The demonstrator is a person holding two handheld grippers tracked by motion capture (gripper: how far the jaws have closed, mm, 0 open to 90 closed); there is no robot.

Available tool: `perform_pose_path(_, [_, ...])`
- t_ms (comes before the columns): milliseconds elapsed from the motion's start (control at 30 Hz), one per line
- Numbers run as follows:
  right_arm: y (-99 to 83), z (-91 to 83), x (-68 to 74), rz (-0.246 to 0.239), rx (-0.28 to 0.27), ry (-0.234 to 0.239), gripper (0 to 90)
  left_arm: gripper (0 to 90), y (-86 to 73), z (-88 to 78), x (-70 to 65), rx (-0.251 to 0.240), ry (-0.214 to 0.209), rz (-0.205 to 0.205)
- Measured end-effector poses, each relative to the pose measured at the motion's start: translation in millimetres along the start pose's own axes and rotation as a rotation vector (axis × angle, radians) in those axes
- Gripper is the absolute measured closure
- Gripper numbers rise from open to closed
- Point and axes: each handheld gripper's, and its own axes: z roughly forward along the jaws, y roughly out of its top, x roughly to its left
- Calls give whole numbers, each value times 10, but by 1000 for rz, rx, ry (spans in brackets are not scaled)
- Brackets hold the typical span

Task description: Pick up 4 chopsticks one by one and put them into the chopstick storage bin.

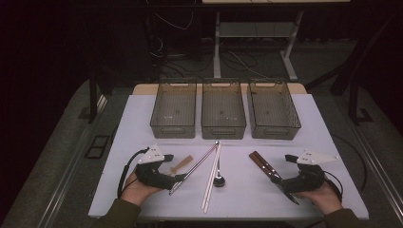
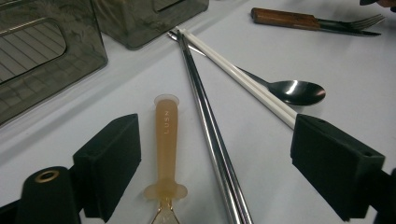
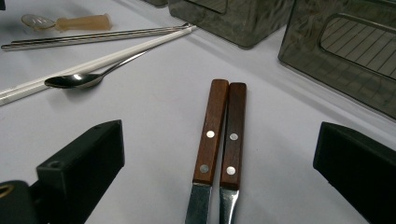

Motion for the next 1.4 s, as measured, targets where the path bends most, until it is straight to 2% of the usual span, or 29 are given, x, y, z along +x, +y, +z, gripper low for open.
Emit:
perform_pose_path(100, [13, 9, 1, -2, -2, -4, 21, 239, 4, 6, -8, -2, -5, 0])
perform_pose_path(367, [9, 9, 7, -3, 0, -11, 21, 513, 24, 52, -49, 19, -29, 6])
perform_pose_path(533, [9, 0, -6, 0, -6, -12, 21, 696, 7, 80, -66, 38, -42, -17])
perform_pose_path(600, [10, 0, -6, -2, -6, -12, 21, 761, -6, 104, -94, 55, -59, -28])
perform_pose_path(700, [9, 2, -5, -2, -4, -13, 21, 839, -14, 136, -114, 97, -72, 0])
perform_pose_path(733, [8, 2, -4, 0, -3, -14, 21, 860, -14, 136, -114, 97, -72, 0])
perform_pose_path(767, [7, 2, -3, 0, -3, -15, 21, 880, -22, 160, -126, 130, -81, 15])
perform_pose_path(1033, [2, 6, -9, -4, -2, -16, 21, 892, -52, 247, -153, 215, -99, 55])
perform_pose_path(1067, [1, 7, -8, -3, -1, -15, 21, 892, -60, 253, -165, 220, -97, 43])
perform_pose_path(1200, [-3, 7, -5, -3, 2, -18, 21, 892, -78, 260, -152, 255, -96, 61])
perform_pose_path(1267, [-4, 5, -10, -3, 3, -19, 21, 892, -81, 260, -147, 266, -95, 52])
perform_pose_path(1333, [-5, 5, -12, 0, 4, -20, 21, 892, -89, 268, -153, 261, -100, 38])
perform_pose_path(1400, [-6, 7, -14, 1, 4, -20, 21, 892, -89, 272, -151, 270, -101, 48])
